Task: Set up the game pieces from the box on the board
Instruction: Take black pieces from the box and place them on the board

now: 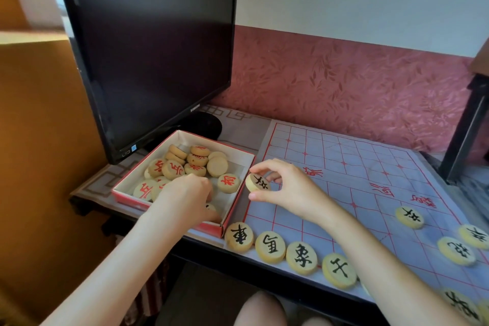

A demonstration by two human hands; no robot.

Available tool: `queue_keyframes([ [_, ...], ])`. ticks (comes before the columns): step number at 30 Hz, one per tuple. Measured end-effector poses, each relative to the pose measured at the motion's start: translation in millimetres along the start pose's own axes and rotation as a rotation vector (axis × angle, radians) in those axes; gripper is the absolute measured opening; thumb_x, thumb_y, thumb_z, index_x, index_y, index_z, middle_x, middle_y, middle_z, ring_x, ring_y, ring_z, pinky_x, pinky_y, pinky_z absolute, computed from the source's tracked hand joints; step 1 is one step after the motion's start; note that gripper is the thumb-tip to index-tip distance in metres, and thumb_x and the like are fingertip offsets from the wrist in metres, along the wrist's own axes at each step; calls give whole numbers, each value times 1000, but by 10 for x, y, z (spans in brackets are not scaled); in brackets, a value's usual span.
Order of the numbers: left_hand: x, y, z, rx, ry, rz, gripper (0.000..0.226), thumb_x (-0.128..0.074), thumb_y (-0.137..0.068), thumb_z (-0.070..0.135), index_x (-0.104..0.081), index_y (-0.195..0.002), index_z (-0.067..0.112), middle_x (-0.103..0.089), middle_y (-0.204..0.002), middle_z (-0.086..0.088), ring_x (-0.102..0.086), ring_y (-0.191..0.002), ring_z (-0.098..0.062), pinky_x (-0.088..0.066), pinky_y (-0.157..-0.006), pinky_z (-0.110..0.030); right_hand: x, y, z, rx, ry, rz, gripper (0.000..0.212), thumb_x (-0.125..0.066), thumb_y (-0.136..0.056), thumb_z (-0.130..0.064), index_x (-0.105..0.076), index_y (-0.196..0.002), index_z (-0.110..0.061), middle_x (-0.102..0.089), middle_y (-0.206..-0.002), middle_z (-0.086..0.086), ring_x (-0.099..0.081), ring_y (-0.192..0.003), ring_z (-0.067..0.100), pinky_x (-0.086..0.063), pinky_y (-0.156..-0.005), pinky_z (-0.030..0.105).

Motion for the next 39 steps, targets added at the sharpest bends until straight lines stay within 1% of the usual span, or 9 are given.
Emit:
queue_keyframes([
  [4, 11, 6, -24, -2, 115, 52, 32, -66, -74, 33, -62, -106, 26, -67, -95, 6, -62, -86, -14, -54, -74, -29, 43, 63, 5, -6, -26, 6, 42, -75, -74, -33, -59, -113, -32, -57, -108, -14, -50, -98, -9, -39, -83, 16],
  [7, 37, 37, 12, -22, 184, 122, 39, -67, -75, 30, -59, -114, 28, -67, -106, 7, -63, -95, -13, -55, -79, -31, 118, 116, 68, -24, -45, 23, 42, -76, -75, -31, -59, -113, -32, -56, -109, -14, -50, -94, -12, -39, -81, 12],
  [15, 221, -21, 154, -82, 431, 338, 34, -73, -71, 13, -68, -105, 17, -63, -104, -1, -60, -95, -21, -52, -78, -34, 327, 370, 521, -137, -25, 51, 43, -78, -72, -28, -60, -111, -30, -57, -106, -13, -56, -96, -4, -44, -87, 19],
  [19, 402, -125, 463, -172, 559, 426, 33, -72, -72, 15, -67, -105, 16, -62, -103, 2, -56, -93, -10, -43, -80, -17, 593, 549, 829, -228, 30, 72, 44, -78, -73, -23, -57, -112, -27, -55, -100, -16, -53, -89, -5, -41, -77, 10],
  [21, 404, -202, 703, -224, 585, 407, 33, -72, -72, 16, -66, -105, 17, -64, -104, 2, -58, -94, -10, -40, -80, -13, 753, 635, 1031, -288, 79, 95, 46, -78, -73, -24, -57, -114, -27, -52, -99, -19, -54, -90, -1, -43, -82, 20],
  [26, 200, -456, 1263, -292, 584, 236, 30, -65, -78, 21, -65, -108, 18, -64, -109, 0, -58, -101, -14, -44, -87, -19, 952, 737, 1434, -386, 153, 105, 50, -81, -69, -21, -58, -114, -25, -56, -110, -8, -56, -106, 14, -44, -98, 38],
  [29, 19, -635, 1540, -318, 538, 100, 32, -60, -81, 20, -63, -113, 19, -63, -115, -1, -58, -107, -15, -48, -92, -28, 1028, 754, 1560, -425, 166, 114, 52, -81, -69, -17, -58, -115, -21, -57, -112, -3, -55, -105, 14, -43, -97, 33],
  [32, -94, -778, 1693, -322, 490, 27, 37, -58, -83, 18, -59, -120, 18, -62, -121, -2, -58, -109, -17, -49, -90, -27, 1058, 749, 1616, -446, 169, 112, 53, -81, -69, -14, -58, -116, -19, -55, -107, -4, -54, -98, 13, -40, -90, 26],
  [39, -210, -890, 1730, -301, 446, 53, 37, -56, -85, 17, -58, -122, 17, -61, -123, -4, -56, -113, -20, -48, -91, -28, 1013, 722, 1697, -461, 165, 98, 55, -82, -68, -20, -59, -118, -18, -54, -103, -5, -53, -101, 15, -43, -93, 30],
])
Point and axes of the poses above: each hand's wrist, its own y-axis away from the middle knuckle, its own x-axis out of the back of the hand, z = x × y, the point moved 10 cm from there along -y, towards the middle knuckle
